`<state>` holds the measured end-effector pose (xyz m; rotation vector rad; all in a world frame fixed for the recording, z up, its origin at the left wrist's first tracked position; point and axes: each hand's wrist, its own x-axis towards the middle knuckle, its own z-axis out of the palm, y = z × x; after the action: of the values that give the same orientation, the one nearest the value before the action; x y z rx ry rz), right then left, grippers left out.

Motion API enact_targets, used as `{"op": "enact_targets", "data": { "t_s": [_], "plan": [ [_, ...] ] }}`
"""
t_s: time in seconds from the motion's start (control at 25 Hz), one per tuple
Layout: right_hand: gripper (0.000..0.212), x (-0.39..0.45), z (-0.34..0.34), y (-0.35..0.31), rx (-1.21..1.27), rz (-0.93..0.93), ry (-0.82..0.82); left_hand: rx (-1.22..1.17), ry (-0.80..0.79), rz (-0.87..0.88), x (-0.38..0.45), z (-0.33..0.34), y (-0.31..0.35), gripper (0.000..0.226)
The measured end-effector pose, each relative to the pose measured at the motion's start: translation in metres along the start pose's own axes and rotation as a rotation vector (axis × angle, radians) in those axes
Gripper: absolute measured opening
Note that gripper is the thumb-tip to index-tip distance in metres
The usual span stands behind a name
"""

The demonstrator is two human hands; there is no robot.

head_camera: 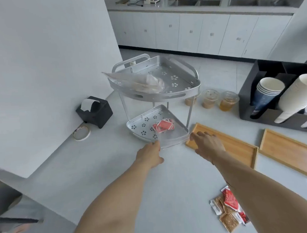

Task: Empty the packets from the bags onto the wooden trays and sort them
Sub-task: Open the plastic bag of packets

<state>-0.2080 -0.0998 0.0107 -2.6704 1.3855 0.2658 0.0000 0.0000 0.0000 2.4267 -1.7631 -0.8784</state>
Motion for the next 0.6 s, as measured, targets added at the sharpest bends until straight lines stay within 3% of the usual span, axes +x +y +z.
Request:
{"op": "enact_targets", "data": {
  "t_s": [0.12, 0.28, 0.44, 0.6],
  "plan": [
    [0.055, 0.018, 0.008, -0.004, -0.011, 0.021, 0.053, 0.059, 0.135, 0.04, 0.02, 0.0, 0.005, 0.047],
    [0.058, 0.035, 0.025, -0.012, 0.003, 0.021, 0.104, 0.109, 0.239, 0.136, 0.037, 0.006, 0.005, 0.028],
    [0.037, 0.045, 0.031, -0.021, 0.006, 0.053, 0.174, 0.088, 0.305, 0.175, 0.042, 0.006, -0.001, 0.013],
    [0.018, 0.045, 0.029, -0.02, 0.041, 0.048, 0.217, 0.05, 0.354, 0.15, 0.042, 0.003, -0.005, 0.012]
  ]
}}
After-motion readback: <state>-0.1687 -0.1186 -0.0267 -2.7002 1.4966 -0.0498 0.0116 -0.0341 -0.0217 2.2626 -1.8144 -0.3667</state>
